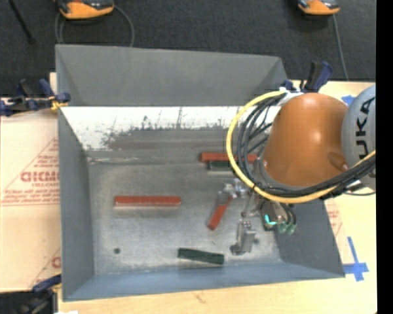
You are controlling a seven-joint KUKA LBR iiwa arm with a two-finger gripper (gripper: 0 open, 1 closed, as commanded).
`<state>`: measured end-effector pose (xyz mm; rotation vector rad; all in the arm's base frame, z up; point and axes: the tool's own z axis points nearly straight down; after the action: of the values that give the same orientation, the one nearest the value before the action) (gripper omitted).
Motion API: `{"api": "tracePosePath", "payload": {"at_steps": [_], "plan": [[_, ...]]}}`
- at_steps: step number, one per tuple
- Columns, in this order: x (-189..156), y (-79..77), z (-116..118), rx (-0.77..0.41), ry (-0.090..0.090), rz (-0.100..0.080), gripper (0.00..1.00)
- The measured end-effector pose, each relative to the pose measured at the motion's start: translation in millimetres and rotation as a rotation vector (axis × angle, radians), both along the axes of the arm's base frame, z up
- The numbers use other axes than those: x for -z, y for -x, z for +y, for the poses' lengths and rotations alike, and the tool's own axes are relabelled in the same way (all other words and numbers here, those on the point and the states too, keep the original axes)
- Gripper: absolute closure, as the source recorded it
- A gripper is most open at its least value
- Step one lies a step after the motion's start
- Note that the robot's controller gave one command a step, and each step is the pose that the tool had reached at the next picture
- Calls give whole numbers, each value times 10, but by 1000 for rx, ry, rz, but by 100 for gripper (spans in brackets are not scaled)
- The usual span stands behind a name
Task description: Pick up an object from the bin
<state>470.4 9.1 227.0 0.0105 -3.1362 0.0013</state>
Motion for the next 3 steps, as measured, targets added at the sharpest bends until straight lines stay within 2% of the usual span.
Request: {"api": "tracePosePath", "payload": {"at_steps": [1,2,3], "plan": [[1580,-285,-195,-105,0,-2,0],[1167,-1178,-1104,-120,6,-19,0],[1566,-1315,-429,-362,-2,-9,0]]}}
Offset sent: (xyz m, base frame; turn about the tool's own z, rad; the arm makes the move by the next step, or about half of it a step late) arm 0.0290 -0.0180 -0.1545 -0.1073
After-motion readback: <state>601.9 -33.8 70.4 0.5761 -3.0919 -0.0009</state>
